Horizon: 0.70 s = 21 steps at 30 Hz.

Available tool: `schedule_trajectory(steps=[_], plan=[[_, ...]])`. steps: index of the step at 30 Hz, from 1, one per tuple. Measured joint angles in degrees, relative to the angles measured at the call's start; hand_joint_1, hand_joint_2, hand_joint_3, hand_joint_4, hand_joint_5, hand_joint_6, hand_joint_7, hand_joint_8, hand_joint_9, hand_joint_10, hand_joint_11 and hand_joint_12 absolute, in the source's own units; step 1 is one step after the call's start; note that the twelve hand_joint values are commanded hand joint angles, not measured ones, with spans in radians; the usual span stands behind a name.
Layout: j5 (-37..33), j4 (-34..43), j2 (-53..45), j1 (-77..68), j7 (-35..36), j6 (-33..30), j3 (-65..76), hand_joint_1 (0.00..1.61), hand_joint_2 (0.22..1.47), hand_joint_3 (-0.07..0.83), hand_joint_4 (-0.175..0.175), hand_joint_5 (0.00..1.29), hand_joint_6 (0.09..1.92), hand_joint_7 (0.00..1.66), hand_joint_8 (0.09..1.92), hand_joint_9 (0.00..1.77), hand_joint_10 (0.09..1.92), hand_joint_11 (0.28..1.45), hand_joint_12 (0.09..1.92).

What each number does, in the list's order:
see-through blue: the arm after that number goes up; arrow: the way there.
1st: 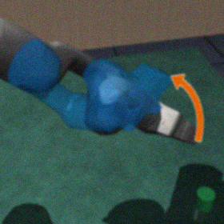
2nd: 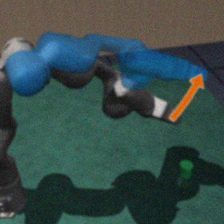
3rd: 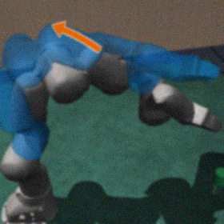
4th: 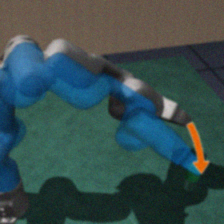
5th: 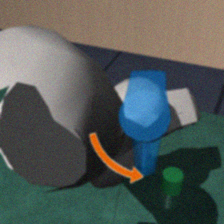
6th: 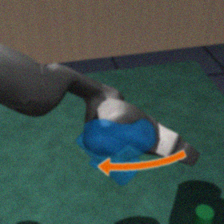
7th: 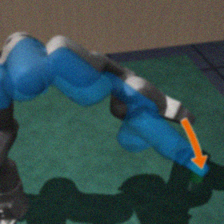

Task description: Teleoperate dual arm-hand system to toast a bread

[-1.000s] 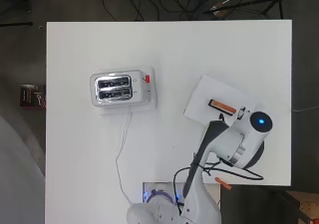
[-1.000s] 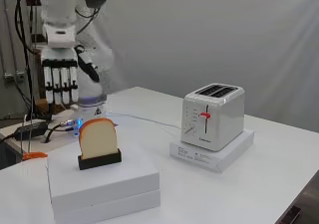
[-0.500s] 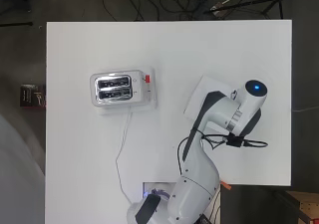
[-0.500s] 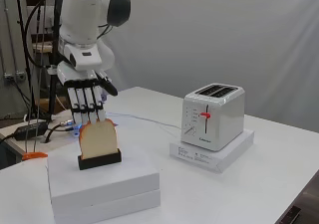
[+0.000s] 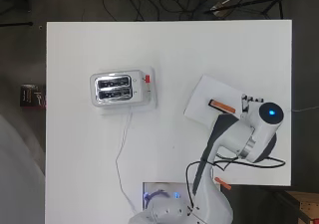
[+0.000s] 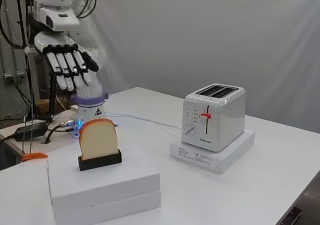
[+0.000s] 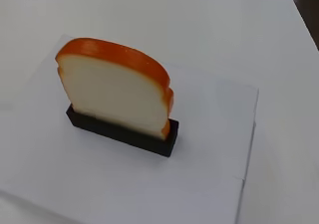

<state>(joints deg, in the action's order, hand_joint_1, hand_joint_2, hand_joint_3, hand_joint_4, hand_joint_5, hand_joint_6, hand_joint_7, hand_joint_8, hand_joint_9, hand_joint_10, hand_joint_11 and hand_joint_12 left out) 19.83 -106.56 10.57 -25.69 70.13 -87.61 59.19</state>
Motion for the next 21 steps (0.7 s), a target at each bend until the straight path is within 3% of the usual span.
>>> schedule_trajectory(steps=[8,16,21], plan=[[8.1,-1.5,12.2,-41.3,-6.9,1.1,29.2,0.15,1.01,-0.004,-0.039,0.34,0.09,0.45,0.09,0.53,0.09,0.43,0.09],[9.7,-2.7,14.2,-43.7,-9.2,1.1,36.3,0.12,1.02,0.0,-0.058,0.35,0.09,0.46,0.09,0.55,0.09,0.42,0.09],[10.9,-3.7,15.7,-45.7,-9.2,0.8,39.6,0.18,1.01,-0.003,-0.093,0.33,0.09,0.46,0.09,0.54,0.09,0.4,0.09]])
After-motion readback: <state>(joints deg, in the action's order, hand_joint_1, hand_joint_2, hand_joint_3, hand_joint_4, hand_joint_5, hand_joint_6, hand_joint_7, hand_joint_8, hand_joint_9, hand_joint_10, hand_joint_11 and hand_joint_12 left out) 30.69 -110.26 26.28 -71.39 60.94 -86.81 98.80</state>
